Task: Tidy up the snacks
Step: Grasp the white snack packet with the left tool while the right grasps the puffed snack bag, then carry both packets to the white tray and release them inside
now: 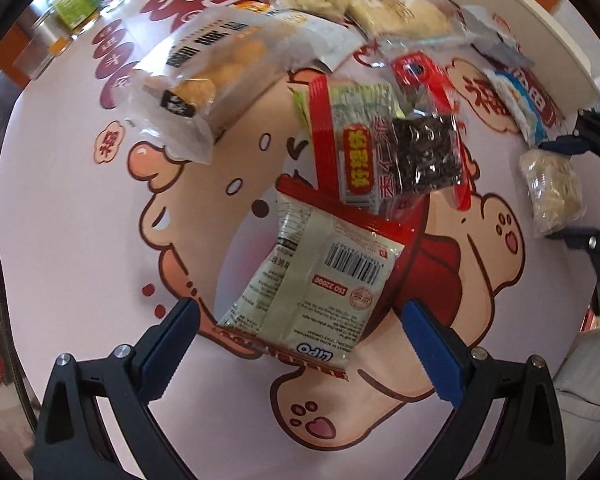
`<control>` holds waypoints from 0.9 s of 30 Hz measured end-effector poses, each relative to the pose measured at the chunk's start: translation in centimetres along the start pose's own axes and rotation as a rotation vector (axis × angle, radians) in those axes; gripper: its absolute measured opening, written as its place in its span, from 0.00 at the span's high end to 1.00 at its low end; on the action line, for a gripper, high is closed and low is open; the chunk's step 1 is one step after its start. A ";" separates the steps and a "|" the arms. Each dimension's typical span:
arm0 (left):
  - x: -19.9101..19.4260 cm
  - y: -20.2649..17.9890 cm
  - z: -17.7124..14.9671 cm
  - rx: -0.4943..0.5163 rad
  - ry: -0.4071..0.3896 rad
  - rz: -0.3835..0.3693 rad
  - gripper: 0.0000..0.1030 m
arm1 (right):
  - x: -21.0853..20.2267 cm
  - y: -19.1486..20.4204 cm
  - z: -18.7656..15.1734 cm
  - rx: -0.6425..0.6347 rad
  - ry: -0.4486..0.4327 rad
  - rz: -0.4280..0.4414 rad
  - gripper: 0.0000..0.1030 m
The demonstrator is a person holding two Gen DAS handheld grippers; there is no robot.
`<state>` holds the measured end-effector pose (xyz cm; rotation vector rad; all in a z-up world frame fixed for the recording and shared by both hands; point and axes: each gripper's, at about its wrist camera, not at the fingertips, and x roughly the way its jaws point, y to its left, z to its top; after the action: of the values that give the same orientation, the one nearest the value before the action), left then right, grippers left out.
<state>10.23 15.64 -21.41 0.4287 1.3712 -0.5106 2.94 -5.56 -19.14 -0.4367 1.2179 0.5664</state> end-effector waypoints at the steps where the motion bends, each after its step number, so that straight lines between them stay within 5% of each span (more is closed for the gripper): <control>1: 0.2 0.0 0.1 0.007 0.006 0.000 0.02 | 0.0 0.0 0.0 0.016 -0.004 0.001 0.30; 7: 0.8 -0.4 0.3 0.015 -0.010 -0.006 0.15 | -0.5 -0.1 -0.4 0.116 -0.040 -0.019 0.38; 12: -0.1 -2.0 0.4 0.021 -0.072 0.000 0.53 | -0.4 -0.9 -0.2 0.218 -0.063 -0.025 0.39; 21: -1.7 -4.4 -0.7 -0.102 -0.095 -0.002 0.55 | -1.0 -0.8 -0.3 0.309 -0.068 -0.012 0.43; 27: -9.1 -7.9 -0.2 -0.140 -0.242 -0.056 0.55 | -5.5 0.2 0.3 0.342 -0.113 -0.002 0.43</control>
<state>4.42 10.09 -12.39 0.2075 1.1783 -0.4924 1.73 -6.14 -13.74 -0.1153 1.1776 0.3657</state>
